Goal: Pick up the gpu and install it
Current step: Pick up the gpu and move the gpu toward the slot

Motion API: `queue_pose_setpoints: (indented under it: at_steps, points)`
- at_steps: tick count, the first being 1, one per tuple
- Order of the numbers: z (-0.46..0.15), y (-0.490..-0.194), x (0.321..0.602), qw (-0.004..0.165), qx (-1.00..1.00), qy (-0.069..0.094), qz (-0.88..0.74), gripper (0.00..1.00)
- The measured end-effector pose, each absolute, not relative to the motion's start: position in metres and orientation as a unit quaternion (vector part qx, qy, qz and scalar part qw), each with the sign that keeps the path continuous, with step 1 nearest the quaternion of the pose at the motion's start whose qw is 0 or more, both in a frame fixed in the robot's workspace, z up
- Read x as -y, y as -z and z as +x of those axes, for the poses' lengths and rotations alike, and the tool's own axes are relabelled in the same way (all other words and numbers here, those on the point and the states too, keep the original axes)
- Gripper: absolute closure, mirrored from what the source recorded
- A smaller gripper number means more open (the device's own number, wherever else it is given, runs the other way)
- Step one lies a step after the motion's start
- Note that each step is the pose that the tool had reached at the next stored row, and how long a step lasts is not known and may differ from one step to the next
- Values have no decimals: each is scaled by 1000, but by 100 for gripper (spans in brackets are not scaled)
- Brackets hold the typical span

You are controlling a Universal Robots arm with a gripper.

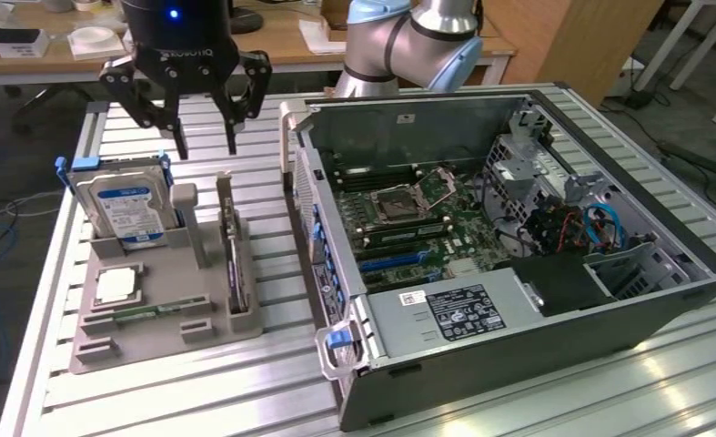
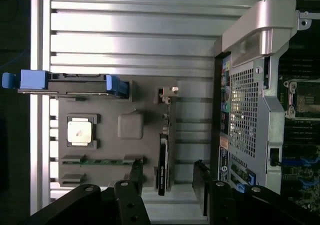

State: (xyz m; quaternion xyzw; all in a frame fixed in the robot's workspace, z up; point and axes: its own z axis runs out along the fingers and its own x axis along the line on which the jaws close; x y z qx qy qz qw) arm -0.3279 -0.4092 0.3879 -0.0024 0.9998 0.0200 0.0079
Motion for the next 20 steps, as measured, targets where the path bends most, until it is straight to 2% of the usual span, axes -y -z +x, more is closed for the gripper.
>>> queue_pose_setpoints:
  at_steps: [20]
  points:
    - [-328,-377,427,8,-1000,-16,-2,47]
